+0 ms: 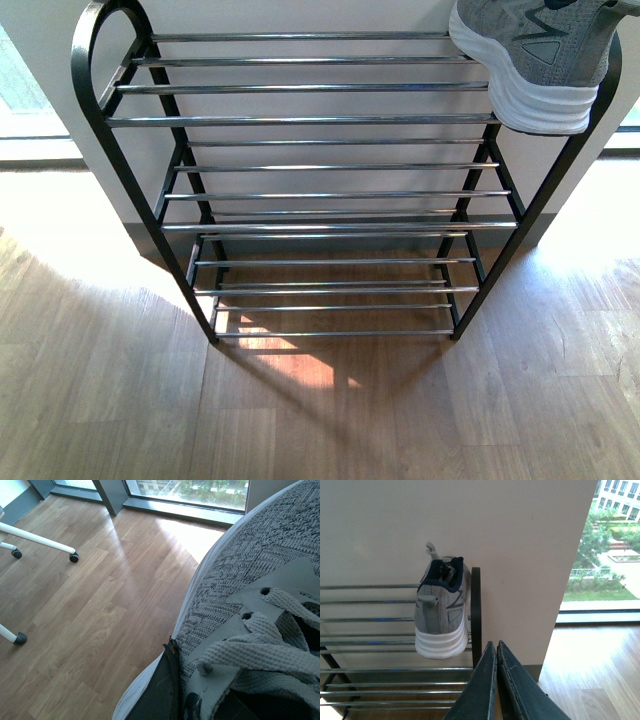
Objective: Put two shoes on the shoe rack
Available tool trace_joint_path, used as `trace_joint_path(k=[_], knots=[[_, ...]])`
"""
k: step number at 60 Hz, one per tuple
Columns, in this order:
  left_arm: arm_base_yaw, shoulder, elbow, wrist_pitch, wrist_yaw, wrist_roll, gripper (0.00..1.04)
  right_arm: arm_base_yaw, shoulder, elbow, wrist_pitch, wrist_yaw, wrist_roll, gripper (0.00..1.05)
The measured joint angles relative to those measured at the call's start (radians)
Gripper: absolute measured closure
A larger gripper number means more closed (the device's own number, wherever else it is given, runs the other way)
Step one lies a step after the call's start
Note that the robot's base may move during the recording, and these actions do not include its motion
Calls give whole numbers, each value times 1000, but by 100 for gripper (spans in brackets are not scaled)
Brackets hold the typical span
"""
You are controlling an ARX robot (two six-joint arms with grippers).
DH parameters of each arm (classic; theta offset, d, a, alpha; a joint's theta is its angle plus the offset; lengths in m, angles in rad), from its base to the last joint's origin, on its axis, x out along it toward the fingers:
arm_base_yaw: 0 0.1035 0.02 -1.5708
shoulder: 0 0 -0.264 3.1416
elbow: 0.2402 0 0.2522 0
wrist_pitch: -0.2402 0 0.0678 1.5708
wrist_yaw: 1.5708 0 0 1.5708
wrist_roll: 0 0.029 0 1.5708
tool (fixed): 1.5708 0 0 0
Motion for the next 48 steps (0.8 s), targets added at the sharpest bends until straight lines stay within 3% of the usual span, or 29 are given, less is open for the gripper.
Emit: trace_joint_path(k=[24,32,48], knots=[[0,0,0,0,0,0,103,0,-230,-97,-136,0,0,103],[0,0,0,0,0,0,103,0,-254,-141,-107,0,-1,103],[0,0,0,0,0,0,103,0,-421,-142,-262,0,-1,103]])
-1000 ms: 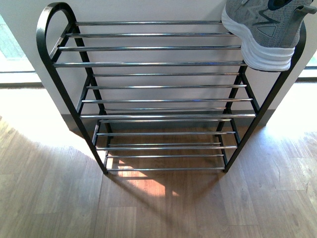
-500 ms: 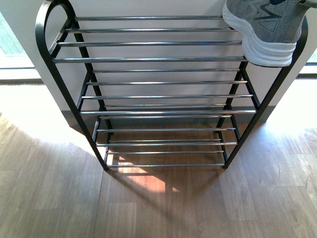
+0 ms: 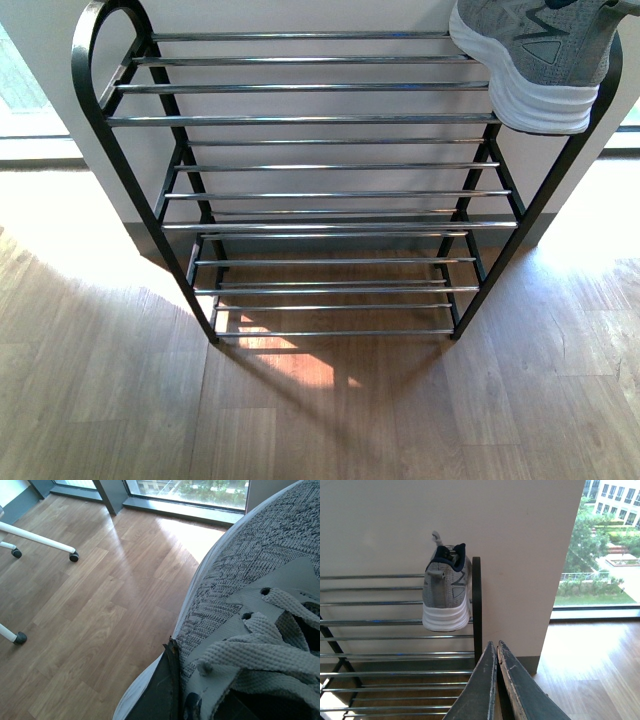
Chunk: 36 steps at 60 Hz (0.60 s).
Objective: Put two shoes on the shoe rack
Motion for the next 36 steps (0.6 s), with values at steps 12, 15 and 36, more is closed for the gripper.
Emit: trace_joint_path(k=[12,15,36], knots=[[0,0,0,0,0,0,103,0,-113,0,-104,0,0,103],[0,0,0,0,0,0,103,0,-138,0,-129,0,0,103],[0,0,0,0,0,0,103,0,-278,0,-264,0,0,103]])
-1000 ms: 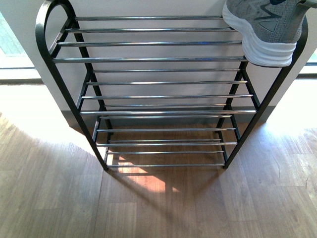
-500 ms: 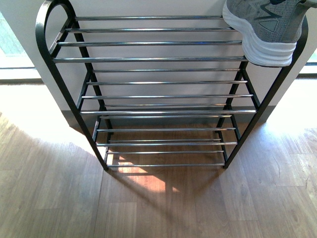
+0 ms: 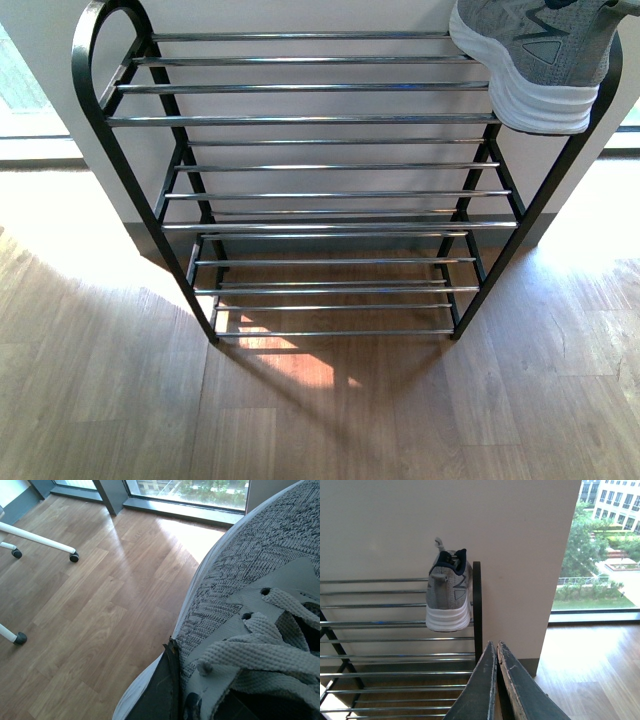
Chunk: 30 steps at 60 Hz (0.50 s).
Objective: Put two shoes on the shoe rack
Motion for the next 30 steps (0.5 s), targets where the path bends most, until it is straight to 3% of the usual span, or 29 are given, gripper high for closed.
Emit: trace_joint_path(k=[22,25,30], knots=[[0,0,0,0,0,0,103,0,-116,0,-117,0,0,103],[0,0,0,0,0,0,103,0,-195,0,-227,-3,0,103],[0,0,0,0,0,0,103,0,-269,0,-280,0,0,103]])
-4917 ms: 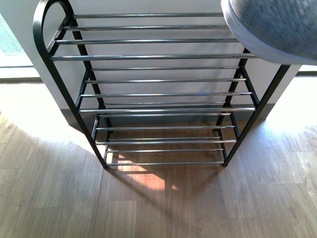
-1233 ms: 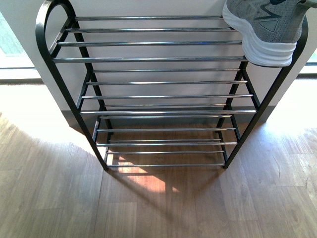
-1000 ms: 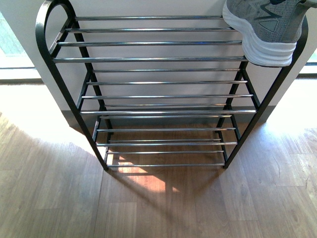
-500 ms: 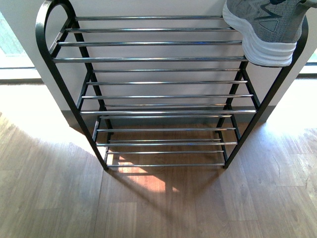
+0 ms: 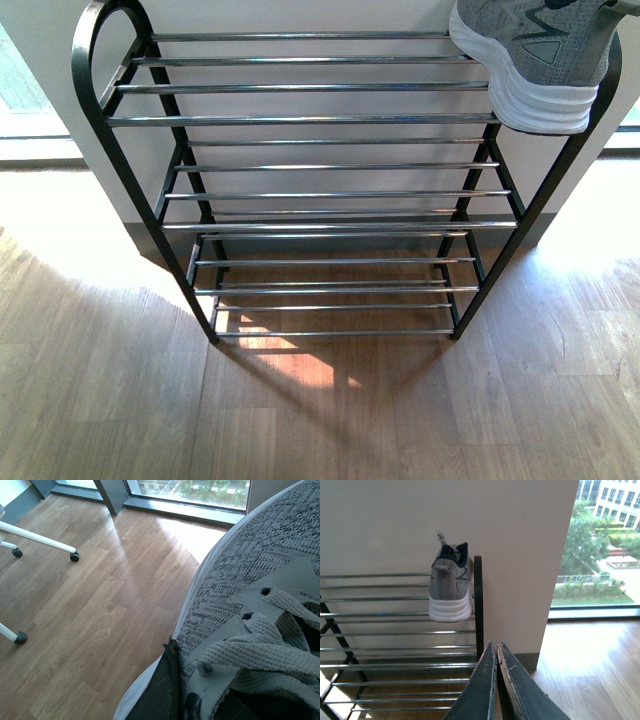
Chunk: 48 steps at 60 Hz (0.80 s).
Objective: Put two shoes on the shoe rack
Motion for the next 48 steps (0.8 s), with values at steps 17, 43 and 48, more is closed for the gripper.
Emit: trace_joint_path(k=[17,43,48], knots=[[0,0,0,0,0,0,103,0,-10,0,-6,0,-1,96],[2,0,0,0,-12,0,103,0,-12,0,-8,-3,-1,20],[2,0,0,0,-10,0,103,0,-11,0,-8,-3,-1,8]])
